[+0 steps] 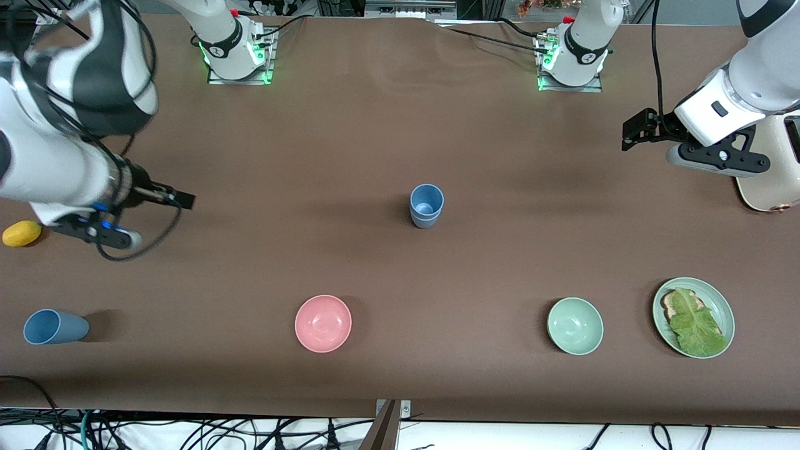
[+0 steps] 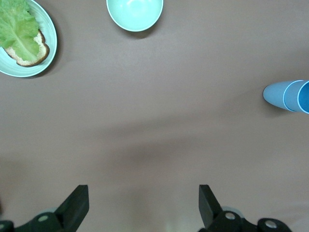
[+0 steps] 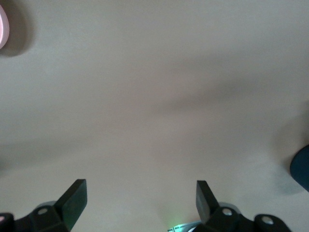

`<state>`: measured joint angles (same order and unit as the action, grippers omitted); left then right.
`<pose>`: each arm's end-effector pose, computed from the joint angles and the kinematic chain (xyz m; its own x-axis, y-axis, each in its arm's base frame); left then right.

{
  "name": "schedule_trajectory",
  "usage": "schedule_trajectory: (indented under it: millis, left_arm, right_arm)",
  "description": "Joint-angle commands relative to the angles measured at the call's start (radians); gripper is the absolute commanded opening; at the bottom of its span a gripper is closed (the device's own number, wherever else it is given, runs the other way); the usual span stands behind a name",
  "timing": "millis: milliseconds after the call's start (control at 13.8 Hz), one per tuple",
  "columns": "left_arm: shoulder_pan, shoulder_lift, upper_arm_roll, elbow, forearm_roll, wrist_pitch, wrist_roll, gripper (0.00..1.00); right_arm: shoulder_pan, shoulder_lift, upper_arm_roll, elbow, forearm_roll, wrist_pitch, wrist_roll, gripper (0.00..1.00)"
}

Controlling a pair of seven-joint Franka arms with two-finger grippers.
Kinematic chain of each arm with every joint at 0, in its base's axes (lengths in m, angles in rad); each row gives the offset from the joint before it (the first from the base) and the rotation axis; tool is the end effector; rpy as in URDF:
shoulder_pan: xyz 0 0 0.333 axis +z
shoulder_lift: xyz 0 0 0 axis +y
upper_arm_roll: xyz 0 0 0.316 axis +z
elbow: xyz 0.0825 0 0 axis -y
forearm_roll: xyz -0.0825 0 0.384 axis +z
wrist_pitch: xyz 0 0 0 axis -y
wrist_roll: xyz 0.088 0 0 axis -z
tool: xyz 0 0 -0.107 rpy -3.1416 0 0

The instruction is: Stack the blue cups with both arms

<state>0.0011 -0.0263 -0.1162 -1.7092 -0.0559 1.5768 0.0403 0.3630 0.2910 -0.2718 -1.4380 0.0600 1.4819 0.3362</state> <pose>0.5369 -0.0688 0.5744 0.9827 -0.1534 -0.1039 -0.1481 -0.9873 0.0567 0.6139 0.0838 0.5132 0.9448 -0.2469 -0.2153 -0.2316 -0.9683 0.0941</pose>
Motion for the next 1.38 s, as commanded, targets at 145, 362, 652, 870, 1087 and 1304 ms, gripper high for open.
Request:
schedule_trajectory:
  millis: [145,362,652,870,1087,1304]
  left_arm:
    - [0.005,0.016,0.000,0.033,-0.010,-0.024,0.010,1.00]
    - [0.005,0.016,0.001,0.031,-0.010,-0.026,0.012,1.00]
    - [0.005,0.016,0.001,0.033,-0.010,-0.024,0.012,1.00]
    - [0.005,0.016,0.001,0.033,-0.010,-0.026,0.012,1.00]
    - [0.005,0.016,0.000,0.031,-0.010,-0.026,0.012,1.00]
    - [0.005,0.016,0.000,0.031,-0.010,-0.026,0.010,1.00]
  right_arm:
    - [-0.190,-0.272,0.197,-0.191,-0.106,0.034,-0.174,1.00]
    - [-0.229,-0.300,0.201,-0.197,-0.104,0.029,-0.264,1.00]
    - [-0.280,-0.293,0.265,-0.199,-0.104,0.047,-0.260,1.00]
    - [-0.306,-0.291,0.272,-0.199,-0.103,0.069,-0.267,1.00]
    - [-0.320,-0.288,0.275,-0.196,-0.103,0.067,-0.267,1.00]
    - [-0.367,-0.283,0.316,-0.196,-0.098,0.067,-0.267,1.00]
